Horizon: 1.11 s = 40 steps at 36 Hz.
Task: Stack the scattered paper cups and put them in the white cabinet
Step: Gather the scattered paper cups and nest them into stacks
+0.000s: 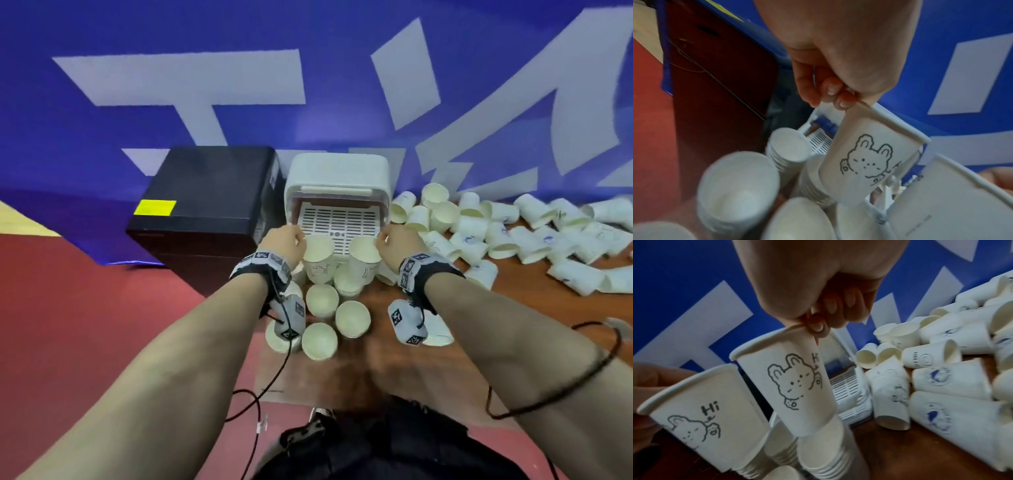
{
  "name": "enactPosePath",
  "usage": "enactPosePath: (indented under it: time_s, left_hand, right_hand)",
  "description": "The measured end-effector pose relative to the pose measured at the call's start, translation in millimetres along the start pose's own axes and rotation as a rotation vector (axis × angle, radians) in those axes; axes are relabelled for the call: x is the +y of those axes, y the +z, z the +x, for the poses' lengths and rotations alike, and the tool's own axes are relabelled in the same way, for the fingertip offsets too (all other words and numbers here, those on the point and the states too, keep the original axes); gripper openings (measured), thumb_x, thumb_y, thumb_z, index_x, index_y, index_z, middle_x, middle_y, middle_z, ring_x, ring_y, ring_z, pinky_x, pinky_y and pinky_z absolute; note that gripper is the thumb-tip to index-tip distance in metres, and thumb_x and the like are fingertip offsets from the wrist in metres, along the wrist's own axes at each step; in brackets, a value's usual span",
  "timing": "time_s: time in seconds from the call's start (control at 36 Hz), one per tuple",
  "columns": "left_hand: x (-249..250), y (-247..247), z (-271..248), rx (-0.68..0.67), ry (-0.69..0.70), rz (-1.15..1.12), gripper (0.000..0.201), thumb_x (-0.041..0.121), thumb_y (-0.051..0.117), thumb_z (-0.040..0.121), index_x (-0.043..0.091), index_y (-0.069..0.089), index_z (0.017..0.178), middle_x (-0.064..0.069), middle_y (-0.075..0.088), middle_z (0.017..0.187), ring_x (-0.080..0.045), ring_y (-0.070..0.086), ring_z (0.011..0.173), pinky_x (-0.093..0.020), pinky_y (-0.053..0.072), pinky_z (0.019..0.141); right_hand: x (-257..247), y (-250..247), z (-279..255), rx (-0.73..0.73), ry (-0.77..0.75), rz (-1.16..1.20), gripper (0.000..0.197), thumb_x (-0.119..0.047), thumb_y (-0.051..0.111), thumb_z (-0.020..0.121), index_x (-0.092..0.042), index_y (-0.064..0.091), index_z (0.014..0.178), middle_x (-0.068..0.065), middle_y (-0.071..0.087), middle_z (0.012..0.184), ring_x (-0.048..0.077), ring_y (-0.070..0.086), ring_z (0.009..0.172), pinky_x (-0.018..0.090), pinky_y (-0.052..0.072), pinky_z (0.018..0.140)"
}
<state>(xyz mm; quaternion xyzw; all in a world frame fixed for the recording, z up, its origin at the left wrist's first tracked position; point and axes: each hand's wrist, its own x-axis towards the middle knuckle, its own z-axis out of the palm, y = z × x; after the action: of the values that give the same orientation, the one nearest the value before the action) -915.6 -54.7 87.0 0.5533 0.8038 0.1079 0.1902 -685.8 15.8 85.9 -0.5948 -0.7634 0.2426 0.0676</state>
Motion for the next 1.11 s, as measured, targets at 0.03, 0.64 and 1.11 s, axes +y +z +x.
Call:
enactPosePath:
  time_s: [0.03,0.64,1.11]
  left_hand:
    - [-11.3,-6.5,-0.9,0.004,-0.014,0.002,0.016,0.026,0.050,0.093,0.019,0.064,0.091,-0.009,0.069,0.097,-0.030,0.063,0.086,-0.030,0.045,0.069]
    - [-43.1,-7.5,24.7,0.083,-0.235,0.149,0.025,0.023,0.047,0.093,0.013,0.061,0.111,-0.015,0.068,0.106,-0.036,0.065,0.093,-0.037,0.046,0.071]
    - [-53.7,30.7,34.1,-0.083,-0.304,0.131,0.027,0.018,0.045,0.094,0.011,0.058,0.117,-0.016,0.065,0.112,-0.036,0.063,0.096,-0.037,0.047,0.074]
  right_hand:
    - [-10.6,1.8,1.3,-0.003,-0.011,-0.011,0.025,-0.024,0.045,0.094,-0.009,0.066,0.092,0.013,0.066,0.089,0.030,0.059,0.078,0.031,0.046,0.066]
    - [-53.0,39.5,32.1,-0.072,-0.020,-0.026,0.025,-0.020,0.050,0.095,-0.009,0.063,0.114,0.016,0.066,0.109,0.032,0.063,0.098,0.034,0.052,0.082]
    - [-47.5,67.7,44.6,-0.156,-0.006,-0.041,0.021,-0.020,0.051,0.094,-0.008,0.065,0.102,0.013,0.067,0.099,0.029,0.063,0.090,0.034,0.054,0.077]
